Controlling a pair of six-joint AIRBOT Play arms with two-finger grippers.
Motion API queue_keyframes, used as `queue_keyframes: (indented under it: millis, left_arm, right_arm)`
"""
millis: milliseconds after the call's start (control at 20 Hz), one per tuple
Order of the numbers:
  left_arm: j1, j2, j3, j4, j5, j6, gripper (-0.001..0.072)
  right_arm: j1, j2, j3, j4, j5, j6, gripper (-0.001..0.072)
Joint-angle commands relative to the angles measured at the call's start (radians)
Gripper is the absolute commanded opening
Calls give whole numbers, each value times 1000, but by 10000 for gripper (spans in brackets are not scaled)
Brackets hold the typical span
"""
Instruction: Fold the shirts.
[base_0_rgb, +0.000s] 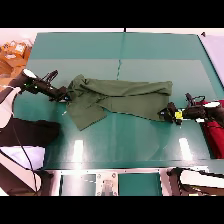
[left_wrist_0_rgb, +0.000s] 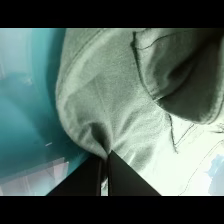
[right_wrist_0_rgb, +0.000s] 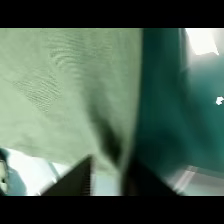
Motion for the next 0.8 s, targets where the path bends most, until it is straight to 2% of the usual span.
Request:
queue_keyframes:
  millis: [0,50,250,450,600,750]
  left_arm:
    - [1,-1,0,1,-34,-6,26]
    - [1,-1,11,6,-65,-7,26]
    - [1,92,96,54,-180,-54,25]
    - [1,352,239,56,-179,-90,25]
    - [1,571,393,53,-146,-115,26]
    - [1,792,529,53,-15,-113,26]
  right_arm:
    - [9,0,6,1,9,-10,103]
    - [6,2,24,0,24,-34,15]
    - [6,92,215,-1,140,-35,14]
    - [-39,279,576,-1,201,19,14]
    - [-105,393,840,0,204,80,14]
    - [-172,490,1040,0,182,127,14]
